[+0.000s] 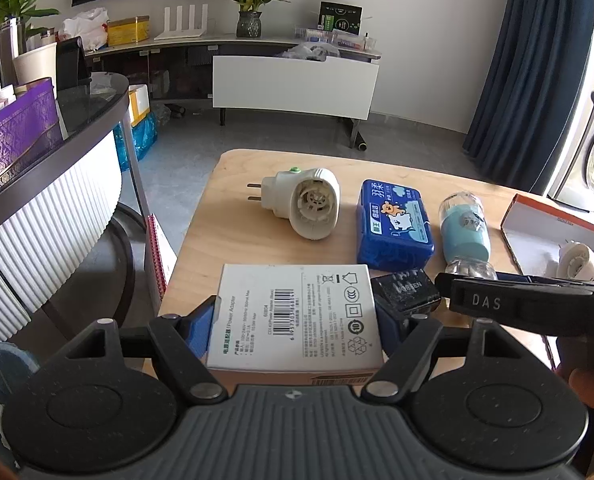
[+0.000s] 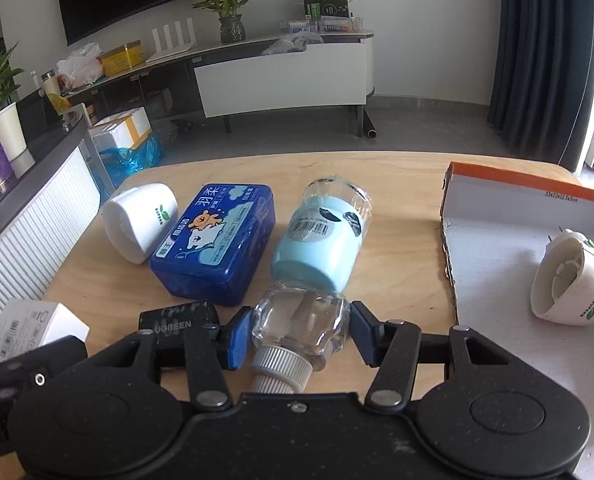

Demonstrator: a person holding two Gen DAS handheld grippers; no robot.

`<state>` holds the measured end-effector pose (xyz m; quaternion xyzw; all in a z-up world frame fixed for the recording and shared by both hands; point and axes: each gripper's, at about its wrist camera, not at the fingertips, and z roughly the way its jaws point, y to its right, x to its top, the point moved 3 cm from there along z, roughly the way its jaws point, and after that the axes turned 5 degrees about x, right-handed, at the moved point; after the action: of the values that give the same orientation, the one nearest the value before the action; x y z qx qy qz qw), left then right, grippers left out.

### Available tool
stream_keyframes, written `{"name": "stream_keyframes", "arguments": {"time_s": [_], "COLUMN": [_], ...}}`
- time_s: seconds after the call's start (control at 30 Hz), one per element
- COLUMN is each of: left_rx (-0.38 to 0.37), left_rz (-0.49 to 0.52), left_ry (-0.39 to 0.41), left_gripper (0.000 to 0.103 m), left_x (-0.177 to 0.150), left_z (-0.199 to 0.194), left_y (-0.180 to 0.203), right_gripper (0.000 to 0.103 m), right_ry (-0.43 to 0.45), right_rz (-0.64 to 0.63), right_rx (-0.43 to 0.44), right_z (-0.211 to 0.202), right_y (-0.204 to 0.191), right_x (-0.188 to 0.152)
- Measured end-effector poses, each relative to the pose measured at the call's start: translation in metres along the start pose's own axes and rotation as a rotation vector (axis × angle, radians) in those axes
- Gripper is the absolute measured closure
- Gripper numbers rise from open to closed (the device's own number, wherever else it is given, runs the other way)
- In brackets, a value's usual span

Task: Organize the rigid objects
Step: 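Grasp the clear glass bottle with white nozzle with the right gripper and lift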

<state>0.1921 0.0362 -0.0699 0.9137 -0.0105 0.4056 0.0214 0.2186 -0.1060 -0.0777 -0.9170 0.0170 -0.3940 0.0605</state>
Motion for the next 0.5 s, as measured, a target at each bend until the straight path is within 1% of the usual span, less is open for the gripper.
{"name": "stream_keyframes", "arguments": {"time_s": [0.07,0.17,0.27,0.43,0.5], "left_rx": [0.002,0.001,-0.003,-0.017,-0.033], "left_rz": [0.004,0.007,0.014,0.011,-0.003], "left_ry": [0.006,0.016,0.025,0.042,0.052], "left_gripper": [0.025,0.025,0.025,0.025,0.025], "left_x": [0.0,0.0,0.0,0.003,0.006], "left_z": [-0.001,-0.003,-0.006,-0.019,-0.028], "left_y": [0.001,0.002,0.005,0.009,0.011], "right_gripper": [0.041,0.041,0.041,0.041,0.041], "right_ry": [0.006,0.026,0.039,0.054,0.067], "right_rz": [0.001,0.013,-0.02,-0.012,-0.004], "right_rx": [0.002,0.03,0.035,0.06,0.068], "right_z": [-0.002,-0.012,-0.027,-0.056,-0.069], "right_y": [0.001,0.001,-0.003,-0.003,-0.001], "right_x": [-0.001,-0.002,-0.001,0.0,0.0]}}
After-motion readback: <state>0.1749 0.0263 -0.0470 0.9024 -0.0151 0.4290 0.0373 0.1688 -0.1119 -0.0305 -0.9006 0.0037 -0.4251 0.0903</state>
